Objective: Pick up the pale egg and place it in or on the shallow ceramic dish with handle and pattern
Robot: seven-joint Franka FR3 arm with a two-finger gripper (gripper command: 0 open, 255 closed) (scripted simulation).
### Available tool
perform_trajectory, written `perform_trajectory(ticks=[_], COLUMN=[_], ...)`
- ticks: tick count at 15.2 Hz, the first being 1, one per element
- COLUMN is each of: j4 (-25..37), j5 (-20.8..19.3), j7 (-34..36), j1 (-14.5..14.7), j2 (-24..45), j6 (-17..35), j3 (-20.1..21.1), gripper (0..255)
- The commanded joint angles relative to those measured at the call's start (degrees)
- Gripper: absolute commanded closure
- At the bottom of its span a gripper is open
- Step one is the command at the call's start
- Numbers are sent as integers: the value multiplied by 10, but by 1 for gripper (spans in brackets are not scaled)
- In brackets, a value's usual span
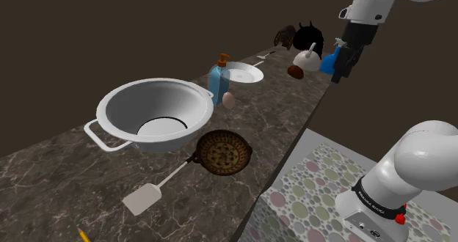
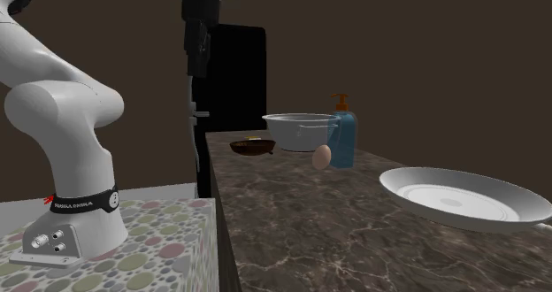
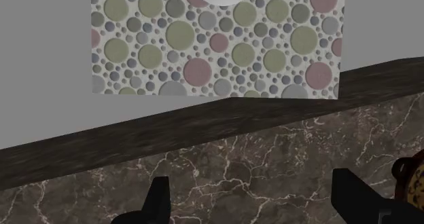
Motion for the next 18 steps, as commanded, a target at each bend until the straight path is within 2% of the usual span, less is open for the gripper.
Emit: perform_trajectory(ticks=[1,9,18], j4=[0,-24,16], j5=[0,21,4], j7=[0,56,128], j1=[0,18,24], j2=[0,103,267], j6=[0,174,347], j3=[0,55,115], gripper=[0,0,0])
